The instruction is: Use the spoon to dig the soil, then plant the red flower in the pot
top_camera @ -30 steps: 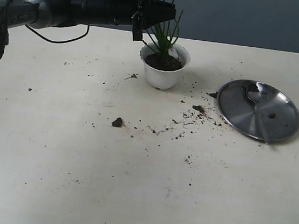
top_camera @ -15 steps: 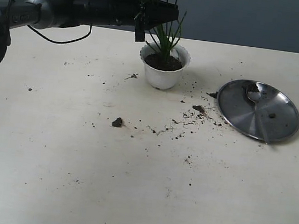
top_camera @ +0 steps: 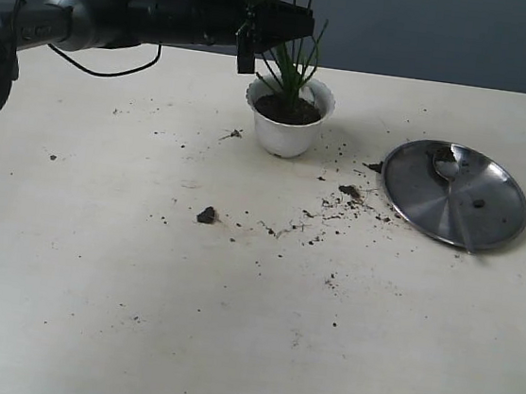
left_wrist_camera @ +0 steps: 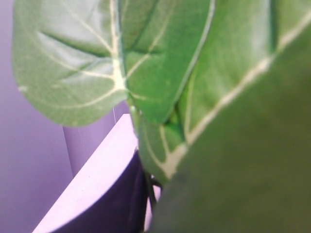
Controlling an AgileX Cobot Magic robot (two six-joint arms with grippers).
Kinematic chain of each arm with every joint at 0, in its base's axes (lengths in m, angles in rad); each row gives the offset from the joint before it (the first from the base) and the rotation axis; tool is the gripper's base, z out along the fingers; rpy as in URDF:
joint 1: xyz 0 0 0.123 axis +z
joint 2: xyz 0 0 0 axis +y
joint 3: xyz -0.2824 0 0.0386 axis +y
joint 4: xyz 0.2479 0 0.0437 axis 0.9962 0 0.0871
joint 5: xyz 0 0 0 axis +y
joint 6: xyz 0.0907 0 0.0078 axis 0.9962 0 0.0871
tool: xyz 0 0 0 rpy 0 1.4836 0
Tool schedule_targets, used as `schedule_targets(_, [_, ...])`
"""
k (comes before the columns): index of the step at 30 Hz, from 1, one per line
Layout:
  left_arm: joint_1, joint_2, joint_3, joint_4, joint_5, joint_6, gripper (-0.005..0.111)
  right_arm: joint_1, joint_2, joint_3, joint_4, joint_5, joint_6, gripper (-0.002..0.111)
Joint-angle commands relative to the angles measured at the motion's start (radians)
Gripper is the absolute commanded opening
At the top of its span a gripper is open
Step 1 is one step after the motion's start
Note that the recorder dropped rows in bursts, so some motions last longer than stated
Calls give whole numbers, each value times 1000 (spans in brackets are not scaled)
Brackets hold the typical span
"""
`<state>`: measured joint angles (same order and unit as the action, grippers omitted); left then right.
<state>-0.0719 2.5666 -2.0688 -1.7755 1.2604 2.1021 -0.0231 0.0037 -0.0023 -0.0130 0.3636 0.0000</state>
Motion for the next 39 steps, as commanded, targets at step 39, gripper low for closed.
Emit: schedule_targets(39, [-13, 75, 44, 109, -39, 0, 0, -6, -4, 2, 0, -4, 0, 0])
